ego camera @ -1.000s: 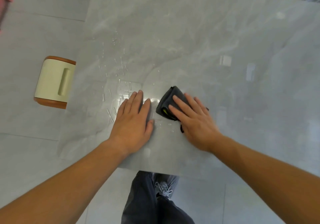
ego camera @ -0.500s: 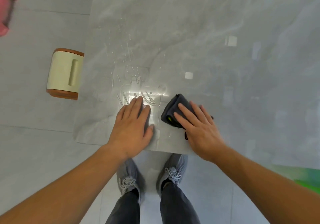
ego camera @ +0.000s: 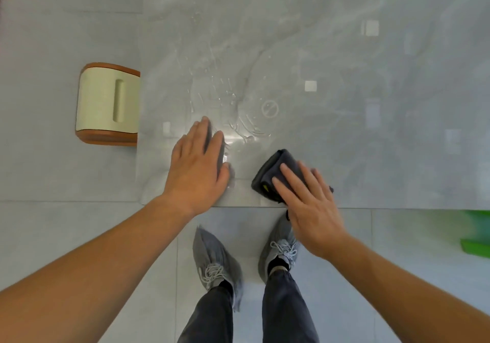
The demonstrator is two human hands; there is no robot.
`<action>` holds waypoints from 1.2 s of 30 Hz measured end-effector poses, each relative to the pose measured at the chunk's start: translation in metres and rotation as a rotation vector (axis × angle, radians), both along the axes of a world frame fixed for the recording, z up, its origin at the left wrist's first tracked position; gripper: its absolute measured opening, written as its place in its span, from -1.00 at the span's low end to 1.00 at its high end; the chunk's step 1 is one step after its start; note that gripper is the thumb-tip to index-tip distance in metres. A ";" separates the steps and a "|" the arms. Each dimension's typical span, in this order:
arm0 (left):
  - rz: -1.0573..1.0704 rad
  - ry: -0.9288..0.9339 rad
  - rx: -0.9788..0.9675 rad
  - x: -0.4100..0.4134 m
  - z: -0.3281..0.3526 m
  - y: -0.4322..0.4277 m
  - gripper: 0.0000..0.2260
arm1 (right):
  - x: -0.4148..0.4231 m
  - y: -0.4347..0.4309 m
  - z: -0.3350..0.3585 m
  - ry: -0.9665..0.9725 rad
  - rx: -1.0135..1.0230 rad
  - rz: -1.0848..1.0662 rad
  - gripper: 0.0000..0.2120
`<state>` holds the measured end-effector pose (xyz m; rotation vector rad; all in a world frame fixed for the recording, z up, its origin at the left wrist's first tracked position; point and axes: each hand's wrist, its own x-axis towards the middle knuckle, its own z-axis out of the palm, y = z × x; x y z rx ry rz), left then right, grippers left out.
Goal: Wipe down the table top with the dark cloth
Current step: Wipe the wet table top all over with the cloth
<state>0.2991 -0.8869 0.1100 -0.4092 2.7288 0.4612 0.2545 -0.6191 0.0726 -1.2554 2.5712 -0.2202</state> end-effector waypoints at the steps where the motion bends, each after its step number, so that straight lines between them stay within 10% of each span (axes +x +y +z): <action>1: -0.005 -0.002 -0.008 0.001 -0.001 -0.005 -0.46 | -0.008 -0.001 -0.001 0.000 -0.006 -0.015 -0.40; 7: -0.001 -0.005 -0.030 0.005 -0.006 -0.028 -0.45 | -0.019 -0.056 0.000 -0.020 -0.069 -0.599 -0.41; 13: -0.011 0.019 -0.015 0.009 -0.015 -0.033 -0.44 | 0.023 -0.073 -0.006 0.026 -0.075 -0.160 -0.48; 21: -0.021 0.005 0.039 0.012 -0.017 -0.038 -0.45 | -0.062 -0.123 -0.005 0.026 -0.009 -0.513 -0.47; 28: -0.018 -0.001 0.058 0.008 -0.011 -0.042 -0.47 | -0.022 -0.100 -0.007 0.034 -0.045 -0.072 -0.47; 36: -0.045 0.001 0.077 -0.007 0.004 -0.060 -0.60 | -0.109 -0.154 0.003 -0.014 0.045 -0.589 -0.47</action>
